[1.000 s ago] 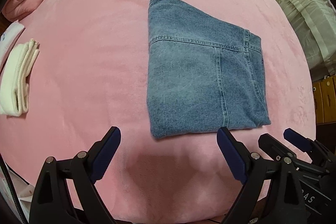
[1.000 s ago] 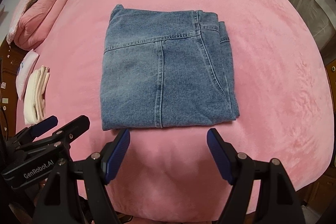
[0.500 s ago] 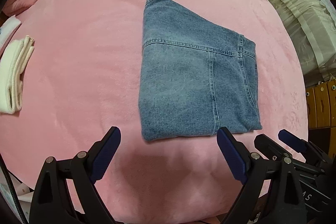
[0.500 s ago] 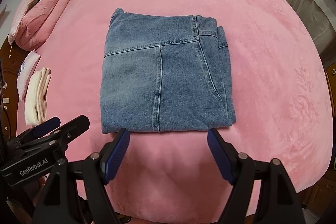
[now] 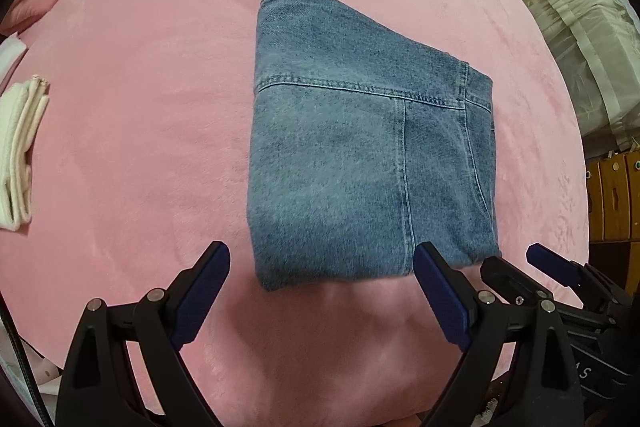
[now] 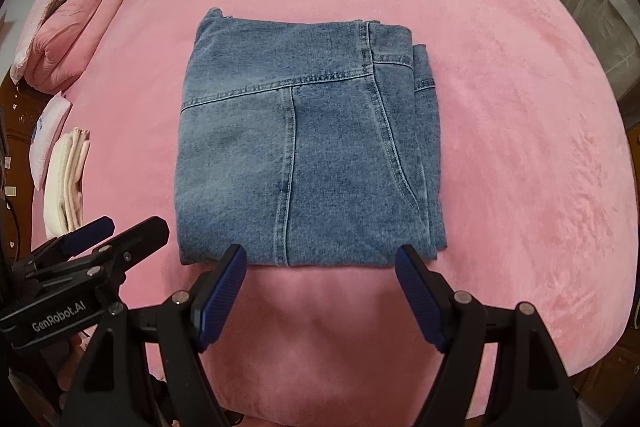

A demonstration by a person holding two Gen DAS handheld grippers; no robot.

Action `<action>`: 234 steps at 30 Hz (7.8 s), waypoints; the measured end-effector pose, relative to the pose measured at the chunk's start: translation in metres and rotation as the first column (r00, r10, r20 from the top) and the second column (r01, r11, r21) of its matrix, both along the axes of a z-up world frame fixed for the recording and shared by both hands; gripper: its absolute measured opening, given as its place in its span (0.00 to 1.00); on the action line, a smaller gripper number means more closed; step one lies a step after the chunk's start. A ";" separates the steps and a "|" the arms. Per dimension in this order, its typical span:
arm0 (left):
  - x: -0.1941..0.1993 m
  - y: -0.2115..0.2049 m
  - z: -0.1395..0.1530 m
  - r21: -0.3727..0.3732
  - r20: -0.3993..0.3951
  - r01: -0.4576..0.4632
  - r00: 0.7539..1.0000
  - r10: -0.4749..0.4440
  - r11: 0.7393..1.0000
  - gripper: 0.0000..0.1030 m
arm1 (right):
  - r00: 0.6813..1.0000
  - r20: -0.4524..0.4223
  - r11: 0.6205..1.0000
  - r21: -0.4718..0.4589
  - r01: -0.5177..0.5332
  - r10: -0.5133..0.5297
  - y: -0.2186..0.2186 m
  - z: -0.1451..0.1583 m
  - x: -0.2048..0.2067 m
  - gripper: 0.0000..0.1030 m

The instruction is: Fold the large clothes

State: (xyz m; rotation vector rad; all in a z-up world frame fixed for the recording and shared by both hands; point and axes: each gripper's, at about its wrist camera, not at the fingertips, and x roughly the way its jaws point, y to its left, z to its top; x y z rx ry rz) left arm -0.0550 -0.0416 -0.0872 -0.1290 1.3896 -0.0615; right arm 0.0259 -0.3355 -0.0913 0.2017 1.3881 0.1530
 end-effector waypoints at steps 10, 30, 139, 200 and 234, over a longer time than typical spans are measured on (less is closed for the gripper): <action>0.054 0.013 -0.060 0.018 -0.101 -0.013 0.995 0.015 1.000 0.89 | 0.994 -0.107 0.999 0.026 0.040 -0.037 -0.037 -0.055 0.053 0.75; 0.127 0.037 -0.150 -0.295 -0.136 -0.024 0.990 -0.018 0.955 0.97 | 0.988 -0.155 0.834 0.548 0.066 0.023 -0.098 -0.163 0.119 0.35; -0.033 0.661 -0.049 0.396 0.289 -0.291 0.940 0.182 0.871 0.77 | 0.967 0.144 0.880 0.404 -0.250 0.209 0.653 -0.088 0.075 0.46; -0.291 -0.031 0.220 0.140 0.364 -0.140 0.928 0.081 0.980 0.95 | 0.948 0.312 0.990 -0.142 -0.012 0.056 0.045 0.158 -0.227 0.98; -0.301 0.007 0.207 0.138 0.345 -0.153 0.934 0.097 0.979 0.95 | 0.929 0.363 0.991 -0.129 -0.025 0.071 0.072 0.170 -0.230 0.99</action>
